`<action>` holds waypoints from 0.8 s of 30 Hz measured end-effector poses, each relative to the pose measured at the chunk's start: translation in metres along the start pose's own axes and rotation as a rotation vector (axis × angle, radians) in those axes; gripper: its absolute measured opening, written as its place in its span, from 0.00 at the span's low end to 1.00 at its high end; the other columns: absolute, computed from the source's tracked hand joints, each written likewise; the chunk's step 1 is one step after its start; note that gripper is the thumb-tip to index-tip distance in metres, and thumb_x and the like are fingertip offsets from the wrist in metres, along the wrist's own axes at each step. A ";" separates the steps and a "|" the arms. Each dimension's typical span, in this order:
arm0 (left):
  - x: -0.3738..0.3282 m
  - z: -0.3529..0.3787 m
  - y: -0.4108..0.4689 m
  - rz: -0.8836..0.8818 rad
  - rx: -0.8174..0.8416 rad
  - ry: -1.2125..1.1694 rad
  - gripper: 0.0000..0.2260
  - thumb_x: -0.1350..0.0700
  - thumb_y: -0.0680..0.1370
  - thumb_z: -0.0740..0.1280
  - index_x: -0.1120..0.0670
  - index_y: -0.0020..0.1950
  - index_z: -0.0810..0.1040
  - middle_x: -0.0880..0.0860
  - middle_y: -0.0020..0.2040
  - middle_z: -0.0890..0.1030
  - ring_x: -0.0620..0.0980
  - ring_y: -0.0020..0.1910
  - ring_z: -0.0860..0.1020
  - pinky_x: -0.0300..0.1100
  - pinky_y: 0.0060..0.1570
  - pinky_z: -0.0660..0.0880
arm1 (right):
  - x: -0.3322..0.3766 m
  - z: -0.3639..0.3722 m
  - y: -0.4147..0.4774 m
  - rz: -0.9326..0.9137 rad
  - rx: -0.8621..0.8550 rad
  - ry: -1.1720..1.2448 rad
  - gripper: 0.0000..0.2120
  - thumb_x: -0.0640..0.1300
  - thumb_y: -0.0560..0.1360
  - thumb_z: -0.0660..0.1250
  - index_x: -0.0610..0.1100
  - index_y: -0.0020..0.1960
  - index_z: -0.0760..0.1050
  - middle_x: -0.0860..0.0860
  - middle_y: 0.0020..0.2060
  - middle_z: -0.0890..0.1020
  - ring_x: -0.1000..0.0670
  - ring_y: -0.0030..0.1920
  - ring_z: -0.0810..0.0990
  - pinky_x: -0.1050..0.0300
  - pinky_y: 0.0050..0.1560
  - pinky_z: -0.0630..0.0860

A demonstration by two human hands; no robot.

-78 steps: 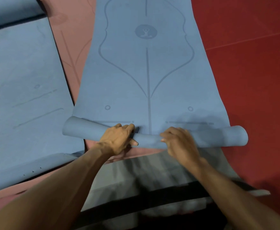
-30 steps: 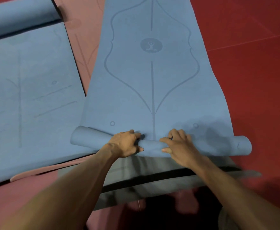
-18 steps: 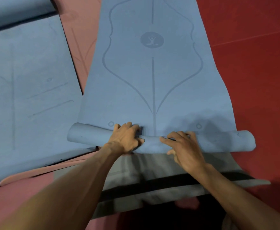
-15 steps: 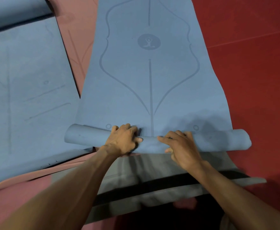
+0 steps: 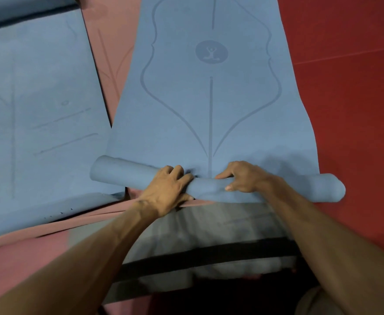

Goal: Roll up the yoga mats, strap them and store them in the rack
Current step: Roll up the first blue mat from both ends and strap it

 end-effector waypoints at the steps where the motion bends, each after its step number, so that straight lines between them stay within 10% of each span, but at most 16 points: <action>1: 0.002 -0.002 0.005 -0.005 0.039 -0.014 0.26 0.38 0.74 0.63 0.54 0.64 0.76 0.58 0.52 0.76 0.61 0.46 0.75 0.51 0.51 0.74 | 0.000 -0.001 -0.001 0.012 -0.023 -0.006 0.23 0.51 0.67 0.72 0.59 0.63 0.77 0.54 0.56 0.79 0.50 0.62 0.74 0.50 0.63 0.72; 9: 0.023 -0.015 0.044 -0.120 0.288 -0.305 0.22 0.45 0.77 0.66 0.45 0.70 0.67 0.54 0.55 0.73 0.57 0.53 0.74 0.43 0.51 0.67 | 0.015 0.022 -0.042 -0.052 -0.823 -0.164 0.11 0.39 0.65 0.68 0.47 0.45 0.83 0.49 0.35 0.82 0.44 0.38 0.82 0.51 0.43 0.70; 13: 0.033 -0.012 0.056 -0.121 0.371 -0.376 0.16 0.45 0.77 0.67 0.42 0.64 0.70 0.51 0.48 0.69 0.56 0.49 0.73 0.50 0.55 0.71 | 0.018 0.041 -0.045 0.013 -0.748 -0.210 0.18 0.51 0.68 0.70 0.44 0.55 0.81 0.50 0.51 0.83 0.45 0.56 0.80 0.49 0.60 0.68; 17: 0.038 -0.011 0.064 -0.174 0.365 -0.375 0.15 0.45 0.78 0.65 0.43 0.65 0.74 0.52 0.53 0.69 0.56 0.56 0.73 0.51 0.60 0.70 | 0.013 0.025 -0.033 -0.005 -0.663 -0.174 0.22 0.56 0.66 0.67 0.45 0.54 0.82 0.50 0.48 0.83 0.46 0.51 0.82 0.50 0.56 0.68; 24: 0.027 -0.009 0.036 -0.130 -0.008 -0.005 0.36 0.34 0.75 0.36 0.49 0.71 0.70 0.53 0.59 0.73 0.56 0.59 0.72 0.52 0.65 0.60 | 0.008 -0.014 -0.010 0.071 -0.345 -0.152 0.17 0.55 0.78 0.62 0.53 0.66 0.74 0.52 0.59 0.77 0.46 0.63 0.70 0.53 0.61 0.64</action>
Point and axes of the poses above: each hand's wrist, its own y-axis towards the middle knuckle, its own z-axis out of the palm, x = y × z, the point moved 3 cm from there along y, towards the middle knuckle
